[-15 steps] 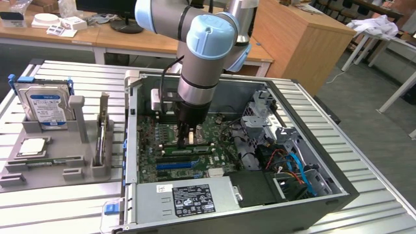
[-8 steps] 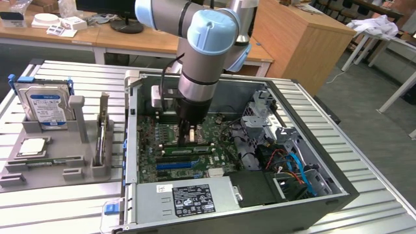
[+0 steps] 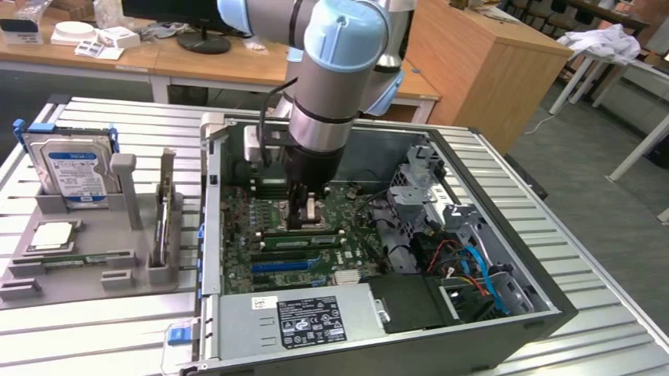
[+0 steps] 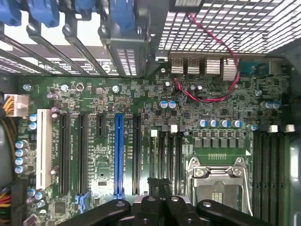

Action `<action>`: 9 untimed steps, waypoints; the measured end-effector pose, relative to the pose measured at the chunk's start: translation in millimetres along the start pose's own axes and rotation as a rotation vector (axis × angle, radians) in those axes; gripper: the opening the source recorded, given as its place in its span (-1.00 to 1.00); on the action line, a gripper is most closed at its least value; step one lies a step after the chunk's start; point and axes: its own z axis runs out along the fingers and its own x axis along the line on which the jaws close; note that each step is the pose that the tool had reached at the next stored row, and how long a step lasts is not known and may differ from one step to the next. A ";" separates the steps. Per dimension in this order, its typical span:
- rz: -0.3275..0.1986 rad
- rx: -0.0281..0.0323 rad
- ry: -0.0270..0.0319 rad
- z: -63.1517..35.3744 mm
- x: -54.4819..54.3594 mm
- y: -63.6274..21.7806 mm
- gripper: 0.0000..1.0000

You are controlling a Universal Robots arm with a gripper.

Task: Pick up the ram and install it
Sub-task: 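Press down the ram until it locks into place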

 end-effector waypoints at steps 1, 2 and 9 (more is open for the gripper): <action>0.000 0.0000 0.0000 -2.2 -0.1 0.1 -0.79; 0.000 -0.0001 0.0000 -4.3 -0.2 0.1 -0.79; 0.000 -0.0001 0.0000 -18.1 -0.8 0.3 -0.79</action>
